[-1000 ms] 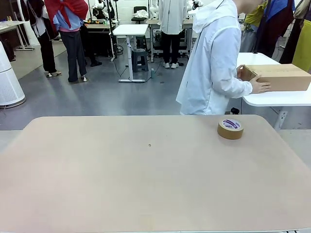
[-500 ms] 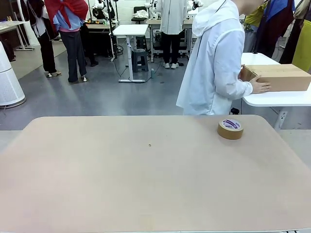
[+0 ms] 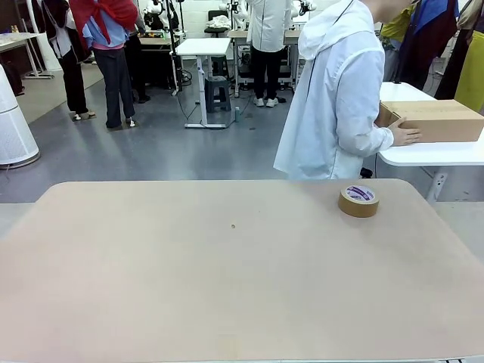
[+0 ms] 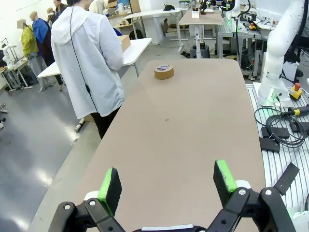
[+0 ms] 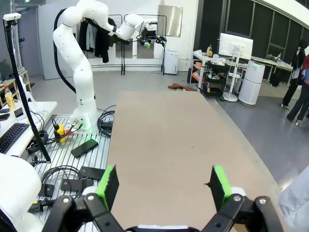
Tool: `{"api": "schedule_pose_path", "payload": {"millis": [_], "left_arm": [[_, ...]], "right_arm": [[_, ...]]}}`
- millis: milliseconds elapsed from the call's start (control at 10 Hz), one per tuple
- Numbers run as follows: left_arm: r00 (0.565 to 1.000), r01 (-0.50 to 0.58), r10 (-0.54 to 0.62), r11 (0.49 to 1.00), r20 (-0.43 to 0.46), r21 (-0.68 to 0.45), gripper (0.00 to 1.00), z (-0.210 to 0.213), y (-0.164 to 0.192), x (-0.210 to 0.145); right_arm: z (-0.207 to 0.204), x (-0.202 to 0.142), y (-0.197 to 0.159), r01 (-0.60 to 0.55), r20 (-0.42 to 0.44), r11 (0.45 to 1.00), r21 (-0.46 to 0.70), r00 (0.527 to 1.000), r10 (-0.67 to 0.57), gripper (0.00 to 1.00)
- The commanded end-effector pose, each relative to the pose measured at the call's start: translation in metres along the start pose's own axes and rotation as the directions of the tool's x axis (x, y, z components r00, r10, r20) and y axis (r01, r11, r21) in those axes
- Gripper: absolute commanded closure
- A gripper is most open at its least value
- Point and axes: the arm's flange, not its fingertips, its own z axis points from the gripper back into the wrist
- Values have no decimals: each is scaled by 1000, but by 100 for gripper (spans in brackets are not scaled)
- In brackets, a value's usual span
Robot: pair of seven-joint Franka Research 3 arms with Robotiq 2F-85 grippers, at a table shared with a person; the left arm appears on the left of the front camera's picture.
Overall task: Wrap the clocks to prevent damage.
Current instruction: After the human seals the box with tape, release both hands from the side flaps of the Package Box.
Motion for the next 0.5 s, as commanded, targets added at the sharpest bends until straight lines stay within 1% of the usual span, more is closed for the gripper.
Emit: {"api": "schedule_pose_path", "payload": {"millis": [0,400], "left_arm": [[1000,7,-7,1000,1,-3,0,0,1,3],[1000,7,-7,1000,1,-3,0,0,1,3]], "right_arm": [[1,-1,0,1,-3,1000,0,1000,-1,0],[1,-1,0,1,-3,1000,0,1000,-1,0]]}}
